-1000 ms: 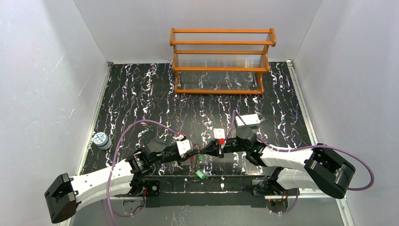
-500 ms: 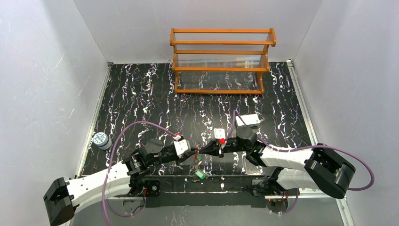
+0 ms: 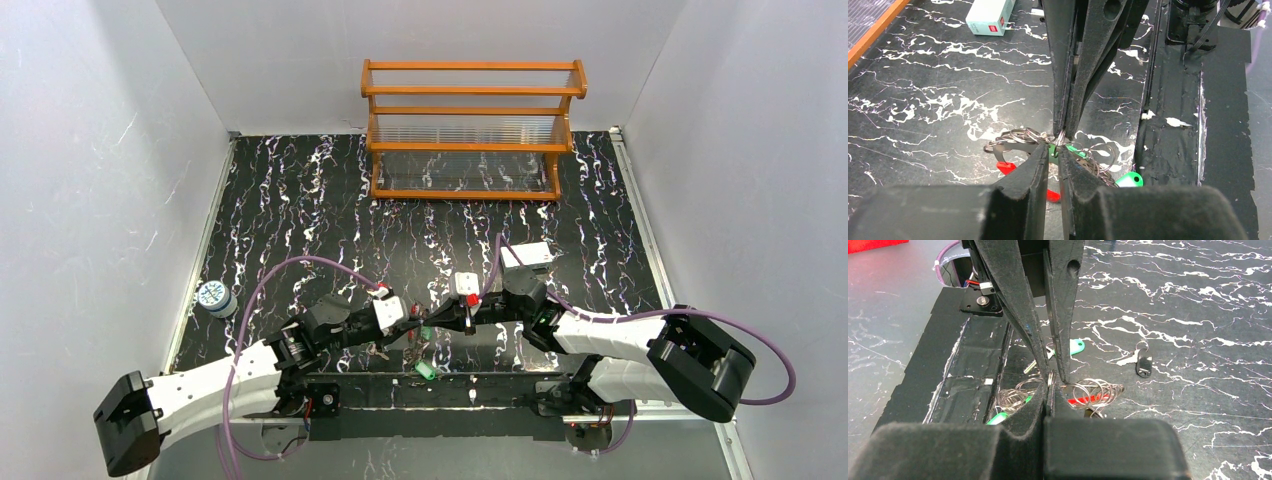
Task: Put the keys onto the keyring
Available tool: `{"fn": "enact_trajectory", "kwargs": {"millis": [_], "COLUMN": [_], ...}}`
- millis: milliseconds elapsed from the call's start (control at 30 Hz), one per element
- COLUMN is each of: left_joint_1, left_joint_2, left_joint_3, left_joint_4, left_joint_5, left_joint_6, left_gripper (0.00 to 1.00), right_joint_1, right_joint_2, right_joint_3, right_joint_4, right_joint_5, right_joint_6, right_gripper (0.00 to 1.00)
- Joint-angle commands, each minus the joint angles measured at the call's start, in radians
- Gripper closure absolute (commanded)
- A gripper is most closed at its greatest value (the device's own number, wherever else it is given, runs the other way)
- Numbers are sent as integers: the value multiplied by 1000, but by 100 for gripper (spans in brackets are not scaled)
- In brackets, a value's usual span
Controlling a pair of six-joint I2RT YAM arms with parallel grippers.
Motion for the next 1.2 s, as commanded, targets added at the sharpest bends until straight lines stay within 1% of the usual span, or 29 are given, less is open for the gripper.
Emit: {"fn": "enact_trajectory", "kwargs": {"millis": [0, 133, 300, 333, 433, 500, 533, 633, 733, 800, 933, 1033, 1167], "left_joint_1": [-5, -5, -5, -5, -5, -5, -6, -5, -5, -5, -5, -6, -5], "left_joint_2": [7, -1, -7, -9, -21, -31, -38, -53, -70, -84, -114, -143, -196], "left_joint_3": [-5, -6, -8, -8, 0, 11, 16, 36, 66, 91, 168, 228, 301], "left_joint_4": [19, 24, 24, 23, 6, -10, -17, -36, -65, -94, -192, -303, -457], "left_joint_5": [16, 17, 19, 18, 8, -5, -13, -47, -87, -121, -226, -314, -401], "left_joint_6": [8, 10, 6, 3, 0, -4, -7, -31, -54, -70, -106, -109, -95], "left_gripper": [91, 100, 100, 100, 100, 100, 100, 100, 100, 100, 100, 100, 100], "right_joint_1": [5, 4, 4, 4, 5, 5, 4, 5, 5, 4, 5, 4, 4], "right_joint_2": [-23, -21, -29, -32, -60, -91, -108, -154, -188, -204, -208, -195, -157], "right_joint_3": [44, 43, 44, 45, 38, 31, 28, 32, 53, 76, 105, 112, 144], "right_joint_4": [74, 72, 58, 49, 33, 27, 21, -13, -84, -128, -163, -167, -209], "right_joint_5": [-21, -22, -12, -5, 41, 83, 105, 172, 234, 297, 374, 430, 467], "right_joint_6": [9, 10, 11, 10, 10, 13, 14, 21, 34, 78, 144, 228, 297], "right_gripper": [99, 99, 99, 96, 67, 50, 44, 26, 14, 3, 1, 1, 4]}}
